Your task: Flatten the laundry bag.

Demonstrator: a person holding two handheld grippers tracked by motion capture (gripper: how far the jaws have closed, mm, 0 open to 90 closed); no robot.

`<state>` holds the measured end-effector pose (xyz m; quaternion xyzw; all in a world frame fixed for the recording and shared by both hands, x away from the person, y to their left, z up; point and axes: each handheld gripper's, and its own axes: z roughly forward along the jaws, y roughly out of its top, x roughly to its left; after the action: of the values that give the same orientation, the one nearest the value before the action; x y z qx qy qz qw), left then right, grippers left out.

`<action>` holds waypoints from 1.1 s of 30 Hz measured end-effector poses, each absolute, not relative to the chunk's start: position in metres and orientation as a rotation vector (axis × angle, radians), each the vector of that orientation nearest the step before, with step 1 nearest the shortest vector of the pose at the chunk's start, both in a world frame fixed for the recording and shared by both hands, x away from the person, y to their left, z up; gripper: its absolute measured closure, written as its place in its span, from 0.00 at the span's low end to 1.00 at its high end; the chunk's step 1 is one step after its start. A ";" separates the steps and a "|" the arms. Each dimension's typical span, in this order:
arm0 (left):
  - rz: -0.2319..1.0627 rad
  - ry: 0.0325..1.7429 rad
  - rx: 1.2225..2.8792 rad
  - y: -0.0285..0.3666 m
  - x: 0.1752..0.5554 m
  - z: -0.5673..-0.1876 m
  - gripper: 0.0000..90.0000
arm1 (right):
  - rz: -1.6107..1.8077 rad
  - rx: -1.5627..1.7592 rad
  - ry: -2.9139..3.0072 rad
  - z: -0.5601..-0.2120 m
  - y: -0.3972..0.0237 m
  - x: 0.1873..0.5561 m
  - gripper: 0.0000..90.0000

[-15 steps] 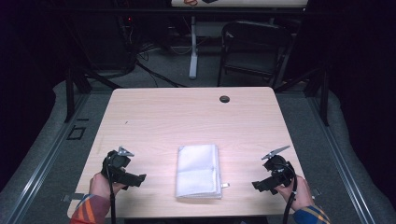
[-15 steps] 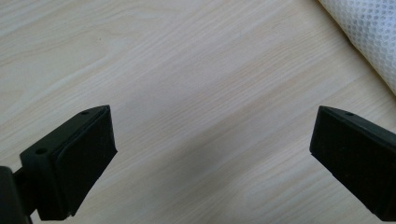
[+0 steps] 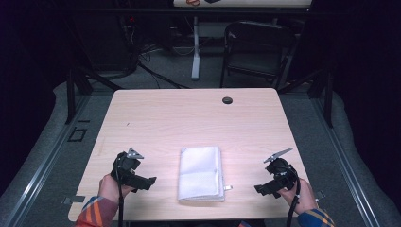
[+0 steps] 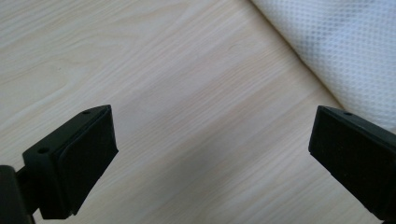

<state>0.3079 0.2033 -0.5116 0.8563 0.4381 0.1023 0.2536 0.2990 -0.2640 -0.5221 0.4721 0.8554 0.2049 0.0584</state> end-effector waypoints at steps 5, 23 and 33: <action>0.281 1.126 2.320 0.191 0.300 -0.508 0.03 | 0.587 1.407 2.619 -0.519 -0.260 0.301 0.04; 0.195 0.851 2.374 0.124 0.291 -0.513 0.10 | 0.607 1.414 2.627 -0.518 -0.260 0.301 0.10; 0.150 0.768 2.395 0.103 0.288 -0.517 0.11 | 0.607 1.379 2.652 -0.517 -0.251 0.299 0.11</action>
<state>0.2878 0.1027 -0.5167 0.9049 0.2901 0.0567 0.3062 0.2992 -0.2508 -0.5167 0.4517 0.8686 0.1987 0.0458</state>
